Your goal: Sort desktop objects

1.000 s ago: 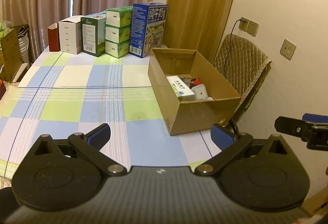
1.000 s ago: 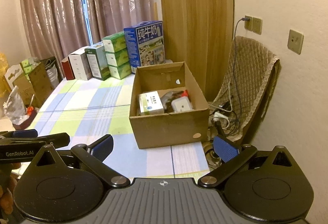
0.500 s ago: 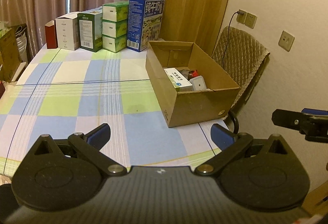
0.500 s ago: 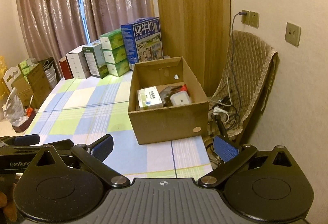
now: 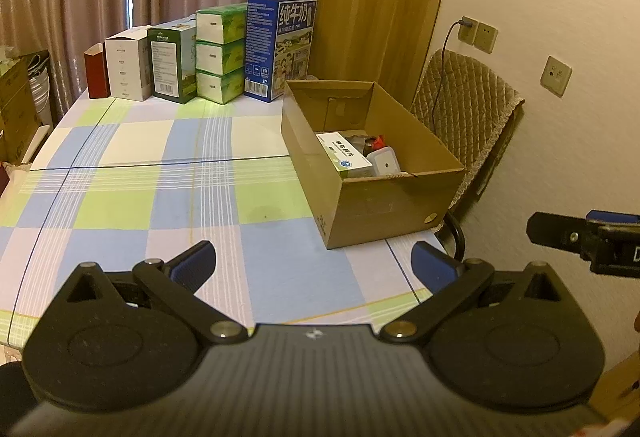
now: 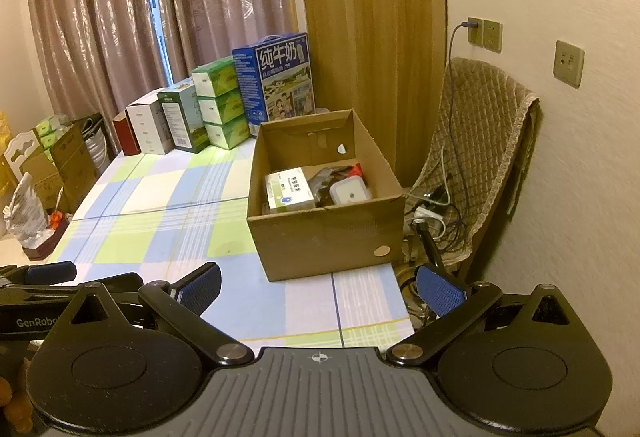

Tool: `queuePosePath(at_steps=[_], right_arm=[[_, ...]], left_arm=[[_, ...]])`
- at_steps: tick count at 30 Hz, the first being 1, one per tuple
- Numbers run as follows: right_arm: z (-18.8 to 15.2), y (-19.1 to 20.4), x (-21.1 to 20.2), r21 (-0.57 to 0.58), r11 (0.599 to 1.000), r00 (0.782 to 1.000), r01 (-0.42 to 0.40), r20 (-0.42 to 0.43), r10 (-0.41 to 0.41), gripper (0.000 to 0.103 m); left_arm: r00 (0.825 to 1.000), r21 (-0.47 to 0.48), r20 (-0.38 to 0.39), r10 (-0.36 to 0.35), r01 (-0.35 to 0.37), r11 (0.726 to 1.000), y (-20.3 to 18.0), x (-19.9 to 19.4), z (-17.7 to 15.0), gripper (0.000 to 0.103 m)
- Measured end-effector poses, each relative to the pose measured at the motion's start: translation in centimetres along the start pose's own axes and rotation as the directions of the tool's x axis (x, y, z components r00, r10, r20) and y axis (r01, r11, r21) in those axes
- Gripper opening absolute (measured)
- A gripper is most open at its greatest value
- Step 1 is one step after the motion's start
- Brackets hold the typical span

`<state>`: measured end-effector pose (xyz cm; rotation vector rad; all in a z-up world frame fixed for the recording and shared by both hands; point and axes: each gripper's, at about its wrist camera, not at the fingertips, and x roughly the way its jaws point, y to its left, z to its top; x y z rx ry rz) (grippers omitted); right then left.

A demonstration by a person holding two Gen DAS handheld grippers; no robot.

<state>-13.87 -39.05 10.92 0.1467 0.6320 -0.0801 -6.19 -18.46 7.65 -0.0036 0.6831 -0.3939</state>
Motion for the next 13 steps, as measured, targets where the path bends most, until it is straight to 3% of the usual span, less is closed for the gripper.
queuePosePath(at_steps=[13], right_arm=[[-0.22, -0.28, 0.07, 0.004, 1.0, 1.0, 0.008, 0.0, -0.008, 0.101]], left_arm=[[1.0, 0.024, 0.015, -0.013, 0.012, 1.0, -0.67, -0.18, -0.05, 0.102]])
